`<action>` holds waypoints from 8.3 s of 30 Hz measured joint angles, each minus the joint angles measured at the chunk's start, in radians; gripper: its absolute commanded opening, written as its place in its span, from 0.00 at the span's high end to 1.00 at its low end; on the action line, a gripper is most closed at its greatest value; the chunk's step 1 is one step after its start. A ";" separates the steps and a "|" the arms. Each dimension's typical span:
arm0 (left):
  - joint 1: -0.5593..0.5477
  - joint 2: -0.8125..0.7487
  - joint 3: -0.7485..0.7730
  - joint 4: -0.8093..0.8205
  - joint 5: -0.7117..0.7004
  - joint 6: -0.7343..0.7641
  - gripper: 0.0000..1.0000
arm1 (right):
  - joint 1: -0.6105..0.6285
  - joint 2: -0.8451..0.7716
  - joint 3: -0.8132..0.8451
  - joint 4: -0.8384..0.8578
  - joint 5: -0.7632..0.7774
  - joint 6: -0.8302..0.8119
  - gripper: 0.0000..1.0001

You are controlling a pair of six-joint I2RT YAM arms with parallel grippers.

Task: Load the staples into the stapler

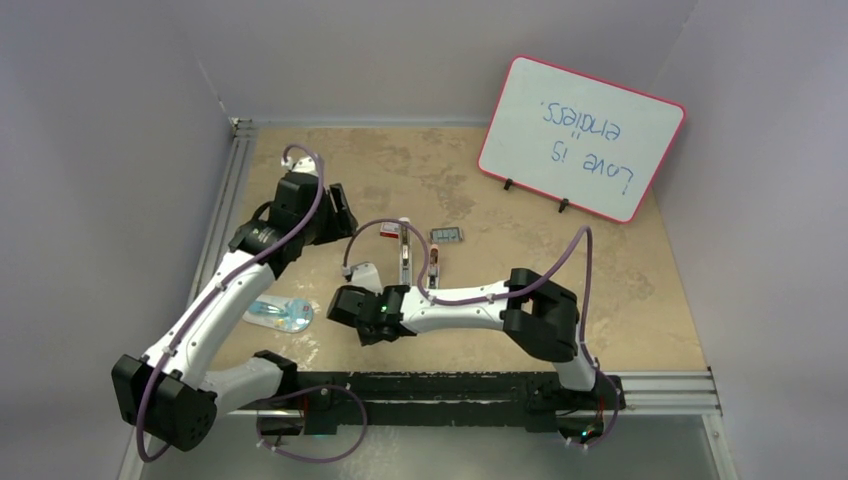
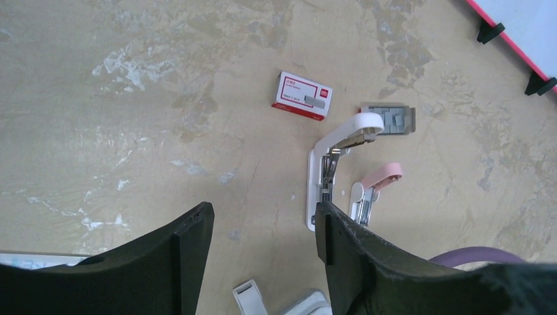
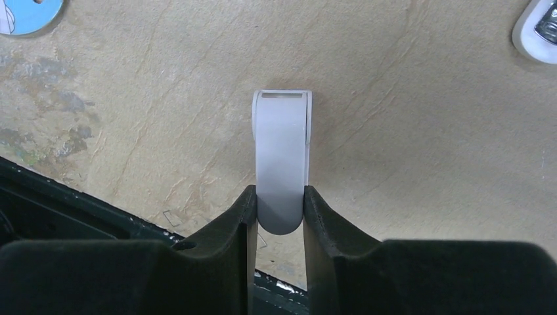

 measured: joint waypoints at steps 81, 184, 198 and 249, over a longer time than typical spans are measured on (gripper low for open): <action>-0.124 0.202 -0.668 0.723 0.765 -0.321 1.00 | -0.377 -0.467 -0.678 0.502 -0.509 0.168 0.83; -0.269 0.330 -0.561 0.634 0.605 -0.211 0.94 | -0.460 -0.501 -0.602 0.389 -0.271 0.108 0.45; -0.272 0.259 -0.541 0.476 0.545 -0.226 0.76 | -0.460 -0.528 -0.608 0.381 -0.268 0.051 0.42; -0.272 -0.164 -0.160 0.050 -0.209 -0.113 0.72 | -0.200 -0.213 -0.295 0.062 0.026 0.273 0.71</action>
